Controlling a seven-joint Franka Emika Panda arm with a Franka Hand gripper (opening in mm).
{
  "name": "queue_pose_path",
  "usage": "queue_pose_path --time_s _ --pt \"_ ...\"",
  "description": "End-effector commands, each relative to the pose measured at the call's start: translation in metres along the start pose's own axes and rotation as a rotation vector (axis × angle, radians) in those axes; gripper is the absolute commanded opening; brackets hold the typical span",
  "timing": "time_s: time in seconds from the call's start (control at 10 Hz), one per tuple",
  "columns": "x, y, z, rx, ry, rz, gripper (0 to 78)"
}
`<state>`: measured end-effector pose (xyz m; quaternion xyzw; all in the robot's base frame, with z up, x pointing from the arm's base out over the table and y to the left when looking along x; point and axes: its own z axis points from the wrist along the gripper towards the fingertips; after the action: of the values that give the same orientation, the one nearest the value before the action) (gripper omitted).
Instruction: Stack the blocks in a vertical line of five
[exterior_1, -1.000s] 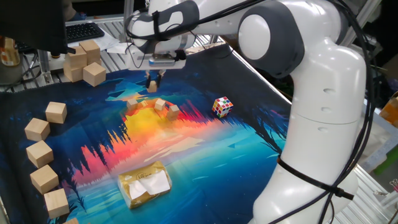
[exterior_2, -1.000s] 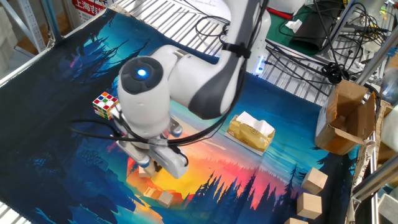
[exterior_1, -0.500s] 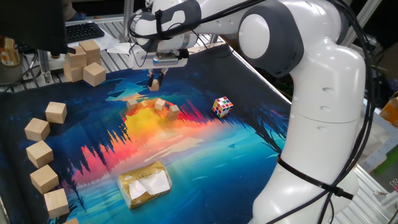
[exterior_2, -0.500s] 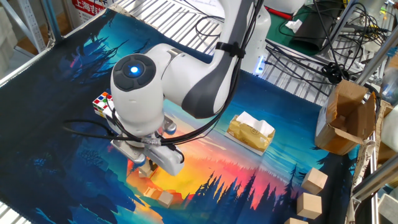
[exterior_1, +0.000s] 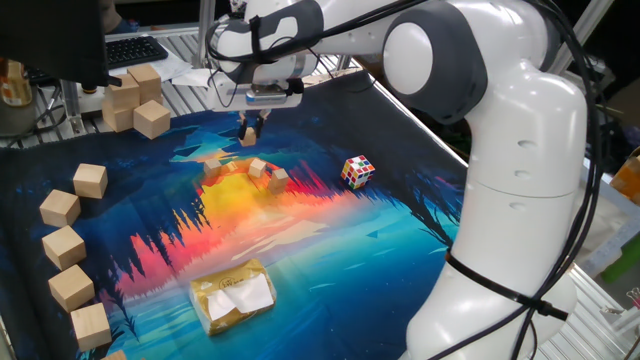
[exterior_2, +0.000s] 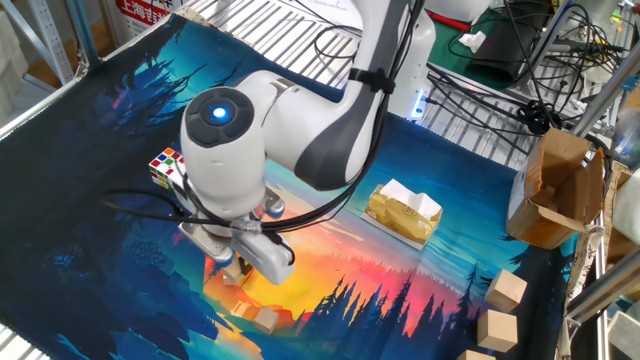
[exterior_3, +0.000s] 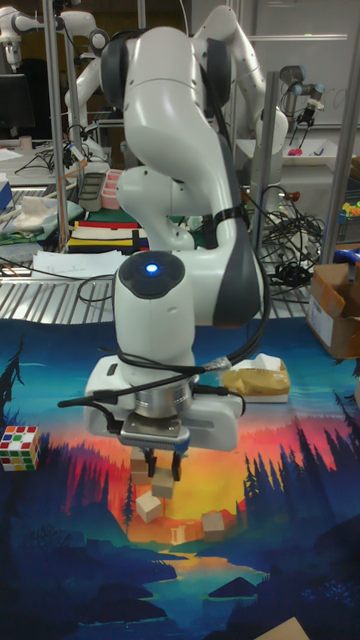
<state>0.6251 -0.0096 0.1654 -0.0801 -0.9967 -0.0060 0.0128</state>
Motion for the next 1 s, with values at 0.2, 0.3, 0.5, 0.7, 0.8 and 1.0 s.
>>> queue_pose_path --time_s 0.2,0.3,0.5,0.7,0.8,1.0 --pt "-0.001 0.000 -0.002 0.011 -0.020 0.019 1.4" --pt "-0.001 0.000 -0.002 0.013 -0.019 0.027 1.4" --pt "0.000 0.000 -0.002 0.020 -0.013 0.021 1.4" --pt "0.017 -0.005 0.000 0.028 -0.014 0.022 1.4" --pt "0.032 -0.011 -0.001 0.032 -0.010 0.022 1.4" --pt "0.044 -0.026 -0.003 0.032 -0.004 0.003 1.4"
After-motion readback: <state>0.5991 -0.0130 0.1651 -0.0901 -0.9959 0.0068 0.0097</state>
